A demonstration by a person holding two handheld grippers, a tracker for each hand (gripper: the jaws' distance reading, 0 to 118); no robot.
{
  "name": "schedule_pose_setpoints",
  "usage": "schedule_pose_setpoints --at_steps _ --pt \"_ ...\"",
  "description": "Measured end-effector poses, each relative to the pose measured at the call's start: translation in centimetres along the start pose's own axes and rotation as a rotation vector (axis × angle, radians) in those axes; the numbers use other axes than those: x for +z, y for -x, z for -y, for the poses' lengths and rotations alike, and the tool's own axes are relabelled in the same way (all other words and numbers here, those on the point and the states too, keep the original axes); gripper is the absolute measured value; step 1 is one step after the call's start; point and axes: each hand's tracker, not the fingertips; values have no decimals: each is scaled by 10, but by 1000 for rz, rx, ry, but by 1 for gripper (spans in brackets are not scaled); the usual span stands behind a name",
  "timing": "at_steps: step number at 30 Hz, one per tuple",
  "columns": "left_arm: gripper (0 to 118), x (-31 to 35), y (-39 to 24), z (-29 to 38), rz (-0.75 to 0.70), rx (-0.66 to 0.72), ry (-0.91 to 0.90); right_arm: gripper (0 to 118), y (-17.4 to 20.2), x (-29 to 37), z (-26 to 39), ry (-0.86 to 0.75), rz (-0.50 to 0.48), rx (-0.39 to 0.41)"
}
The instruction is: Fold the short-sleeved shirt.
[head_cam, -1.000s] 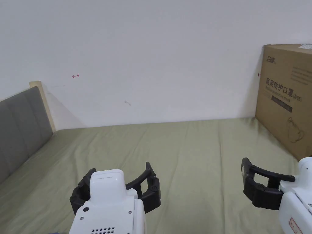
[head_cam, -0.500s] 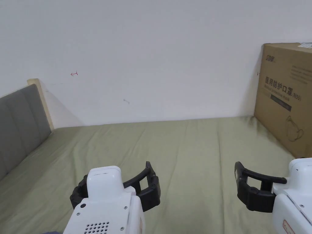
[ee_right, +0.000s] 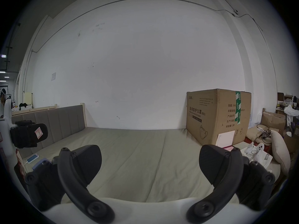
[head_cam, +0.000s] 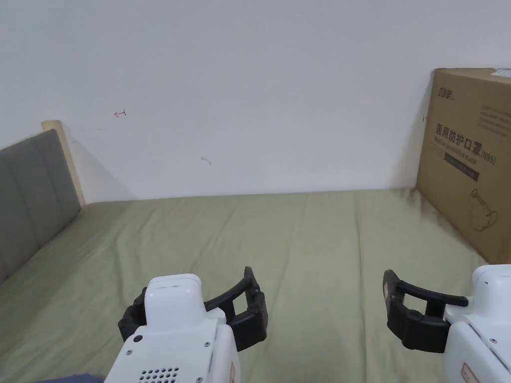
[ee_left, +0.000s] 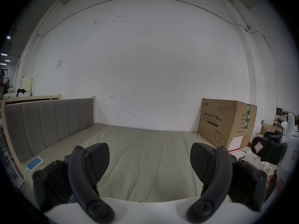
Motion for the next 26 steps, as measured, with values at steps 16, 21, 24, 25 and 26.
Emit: schedule_pose_setpoints --at_steps 16,21,24,25,26 --pt "105 -8 1 1 -52 18 34 118 1 -4 2 25 2 1" --pt "105 -12 -4 2 -87 -3 47 118 2 -6 1 29 1 18" --pt "105 -15 -8 3 -121 -29 57 118 2 -7 -1 24 1 7" --pt "105 -17 -9 4 -132 -30 61 118 2 -7 -1 23 -1 2" --pt "105 -17 -10 4 -136 -30 63 118 3 -8 -1 24 -3 -2"
